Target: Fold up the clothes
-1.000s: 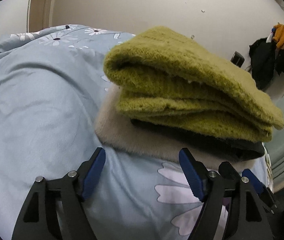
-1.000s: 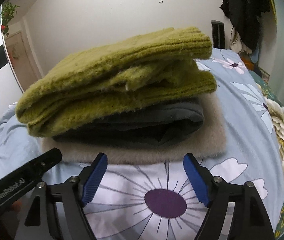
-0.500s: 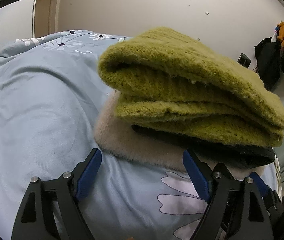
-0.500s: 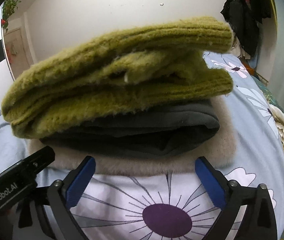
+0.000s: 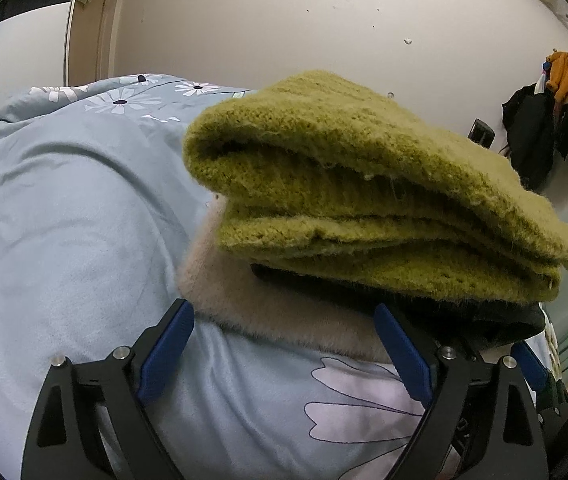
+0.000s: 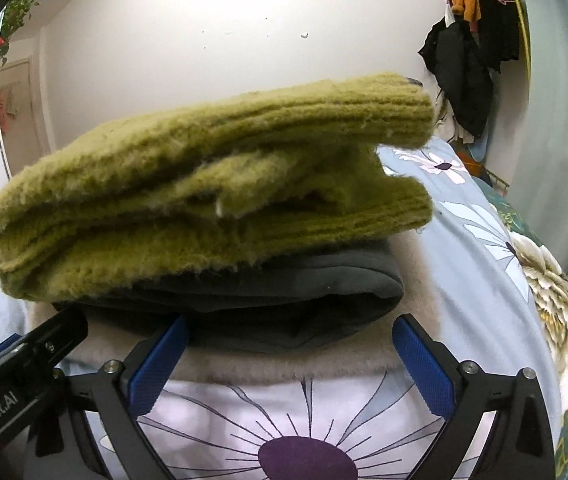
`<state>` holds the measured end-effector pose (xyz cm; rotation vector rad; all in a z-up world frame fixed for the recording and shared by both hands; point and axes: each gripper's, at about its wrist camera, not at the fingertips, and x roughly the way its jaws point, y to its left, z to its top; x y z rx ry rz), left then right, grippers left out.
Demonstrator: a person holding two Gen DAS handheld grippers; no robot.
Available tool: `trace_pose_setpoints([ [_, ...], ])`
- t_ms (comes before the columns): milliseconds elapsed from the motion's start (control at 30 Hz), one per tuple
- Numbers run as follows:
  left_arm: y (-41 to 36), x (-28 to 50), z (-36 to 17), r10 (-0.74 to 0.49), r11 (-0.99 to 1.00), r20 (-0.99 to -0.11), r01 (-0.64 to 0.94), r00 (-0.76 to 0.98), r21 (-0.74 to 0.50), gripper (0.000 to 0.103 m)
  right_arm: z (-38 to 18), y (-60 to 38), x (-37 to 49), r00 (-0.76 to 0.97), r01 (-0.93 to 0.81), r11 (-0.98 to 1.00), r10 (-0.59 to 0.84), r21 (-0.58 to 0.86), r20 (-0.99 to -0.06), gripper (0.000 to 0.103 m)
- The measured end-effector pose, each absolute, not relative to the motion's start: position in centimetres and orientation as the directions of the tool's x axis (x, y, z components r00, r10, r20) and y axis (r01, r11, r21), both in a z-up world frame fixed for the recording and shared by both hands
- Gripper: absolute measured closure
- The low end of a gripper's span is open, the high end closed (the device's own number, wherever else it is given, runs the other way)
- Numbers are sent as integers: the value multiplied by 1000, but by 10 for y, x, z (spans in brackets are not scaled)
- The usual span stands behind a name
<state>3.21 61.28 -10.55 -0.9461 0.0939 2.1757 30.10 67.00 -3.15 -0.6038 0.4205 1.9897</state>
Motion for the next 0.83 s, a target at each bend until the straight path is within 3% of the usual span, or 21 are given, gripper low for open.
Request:
trace_pose_setpoints([
  [833, 604, 55, -103, 589, -724, -674, -662, -445, -195, 11, -31, 664, 339, -385, -896, -443, 728, 39, -568, 0],
])
